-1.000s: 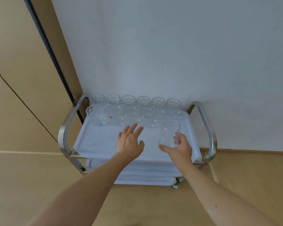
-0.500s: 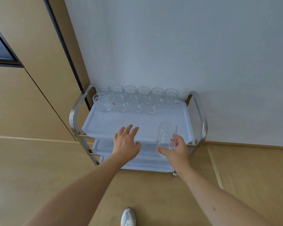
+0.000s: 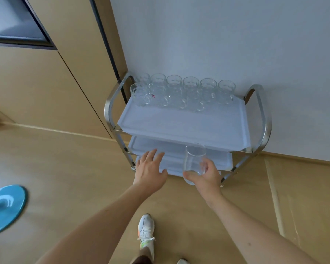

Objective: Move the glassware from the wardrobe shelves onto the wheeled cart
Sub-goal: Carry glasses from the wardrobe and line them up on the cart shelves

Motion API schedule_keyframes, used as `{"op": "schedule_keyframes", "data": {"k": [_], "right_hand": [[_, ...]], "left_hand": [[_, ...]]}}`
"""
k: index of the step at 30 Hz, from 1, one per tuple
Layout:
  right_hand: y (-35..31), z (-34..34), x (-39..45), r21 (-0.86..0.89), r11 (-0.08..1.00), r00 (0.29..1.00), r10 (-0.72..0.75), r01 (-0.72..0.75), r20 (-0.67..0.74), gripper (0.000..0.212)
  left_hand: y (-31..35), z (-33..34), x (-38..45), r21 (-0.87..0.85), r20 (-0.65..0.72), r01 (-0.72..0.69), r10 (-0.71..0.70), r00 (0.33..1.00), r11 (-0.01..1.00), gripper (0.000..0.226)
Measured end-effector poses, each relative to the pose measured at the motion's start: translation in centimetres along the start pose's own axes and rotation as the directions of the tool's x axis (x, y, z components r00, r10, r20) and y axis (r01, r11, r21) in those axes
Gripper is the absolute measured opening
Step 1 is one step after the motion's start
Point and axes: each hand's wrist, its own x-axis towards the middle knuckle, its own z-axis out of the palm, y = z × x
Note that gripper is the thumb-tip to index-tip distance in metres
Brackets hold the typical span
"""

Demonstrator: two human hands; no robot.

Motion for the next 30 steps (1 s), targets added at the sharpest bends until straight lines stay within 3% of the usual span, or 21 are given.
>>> {"op": "schedule_keyframes", "data": {"k": [8, 17, 30], "right_hand": [[0.9, 8.1, 4.2, -0.053, 0.998, 0.996, -0.009, 0.014, 0.092, 0.081], [8.9, 17.5, 12.9, -0.079, 0.995, 0.99, -0.052, 0.062, 0.13, 0.089], [18.1, 24.1, 26.0, -0.068, 0.954, 0.956, -0.289, 0.291, 0.045, 0.071]], "left_hand": [[-7.7, 2.3, 4.3, -0.046, -0.024, 0.086, -0.087, 0.996, 0.995, 0.063], [-18.3, 10.2, 10.7, -0.028, -0.052, 0.144, -0.145, 0.988, 0.989, 0.065], [-23.5, 22.5, 20.8, 0.015, -0.167, 0.011, -0.008, 0.986, 1.0, 0.064]]}}
